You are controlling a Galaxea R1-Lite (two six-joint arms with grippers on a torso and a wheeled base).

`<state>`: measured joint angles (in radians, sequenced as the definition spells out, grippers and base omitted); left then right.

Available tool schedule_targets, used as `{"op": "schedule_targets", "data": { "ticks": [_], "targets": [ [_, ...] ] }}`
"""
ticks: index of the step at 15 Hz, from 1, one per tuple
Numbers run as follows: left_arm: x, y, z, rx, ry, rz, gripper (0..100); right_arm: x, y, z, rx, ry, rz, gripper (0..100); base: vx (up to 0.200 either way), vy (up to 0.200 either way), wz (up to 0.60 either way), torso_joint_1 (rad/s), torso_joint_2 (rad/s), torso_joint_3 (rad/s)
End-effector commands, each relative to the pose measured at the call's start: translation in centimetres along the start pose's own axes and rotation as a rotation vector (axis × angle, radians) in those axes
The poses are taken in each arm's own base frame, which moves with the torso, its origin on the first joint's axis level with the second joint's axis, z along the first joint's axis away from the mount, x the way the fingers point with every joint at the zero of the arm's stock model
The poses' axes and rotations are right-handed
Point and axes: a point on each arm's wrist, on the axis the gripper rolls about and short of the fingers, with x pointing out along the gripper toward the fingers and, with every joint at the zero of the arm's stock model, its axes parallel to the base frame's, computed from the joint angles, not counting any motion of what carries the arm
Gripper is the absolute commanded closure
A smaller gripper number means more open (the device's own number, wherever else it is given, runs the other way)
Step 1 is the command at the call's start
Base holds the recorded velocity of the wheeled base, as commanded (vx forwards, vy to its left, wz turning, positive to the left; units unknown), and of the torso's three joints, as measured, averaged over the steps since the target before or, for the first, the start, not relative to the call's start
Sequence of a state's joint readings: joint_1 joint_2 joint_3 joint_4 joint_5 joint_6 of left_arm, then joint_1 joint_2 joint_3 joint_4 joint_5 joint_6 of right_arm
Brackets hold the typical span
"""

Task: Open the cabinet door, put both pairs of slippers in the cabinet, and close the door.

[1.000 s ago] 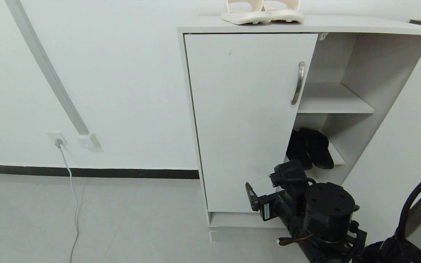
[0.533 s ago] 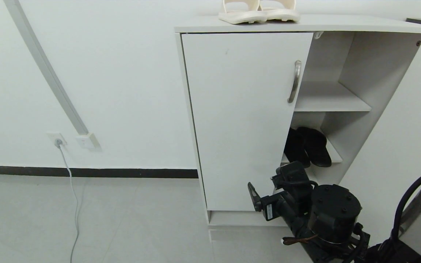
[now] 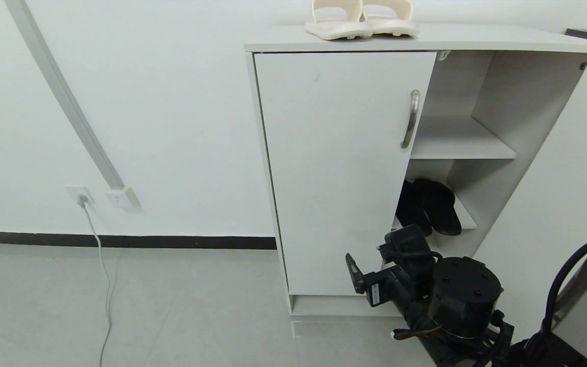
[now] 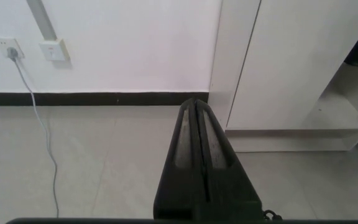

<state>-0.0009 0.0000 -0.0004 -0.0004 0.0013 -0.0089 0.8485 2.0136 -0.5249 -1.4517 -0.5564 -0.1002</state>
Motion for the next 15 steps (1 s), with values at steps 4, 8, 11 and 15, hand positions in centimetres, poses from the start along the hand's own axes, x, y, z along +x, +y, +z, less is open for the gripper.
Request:
{"op": "schedule_targets", "data": {
  "ticks": [4, 8, 11, 15],
  "targets": [
    [0.01, 0.0, -0.03, 0.0, 0.004, 0.001, 100, -0.07, -0.06, -0.04, 0.0, 0.002, -0.005, 0, 0.0, 0.0, 0.0, 0.03, -0.39, -0.365],
    [0.01, 0.0, -0.03, 0.0, 0.004, 0.001, 100, -0.12, 0.02, -0.02, -0.001, 0.0, -0.004, 0, 0.0, 0.0, 0.0, 0.085, -0.47, -0.355],
    [0.01, 0.0, -0.03, 0.0, 0.004, 0.001, 100, -0.42, -0.06, 0.55, 0.009, -0.018, -0.003, 0, 0.0, 0.0, 0.0, 0.126, -0.46, -0.338],
    [0.0, 0.0, -0.03, 0.0, 0.002, 0.001, 100, -0.48, -0.1, 0.67, 0.013, -0.023, 0.0, 0, 0.0, 0.0, 0.0, 0.155, -0.48, -0.32]
  ]
}}
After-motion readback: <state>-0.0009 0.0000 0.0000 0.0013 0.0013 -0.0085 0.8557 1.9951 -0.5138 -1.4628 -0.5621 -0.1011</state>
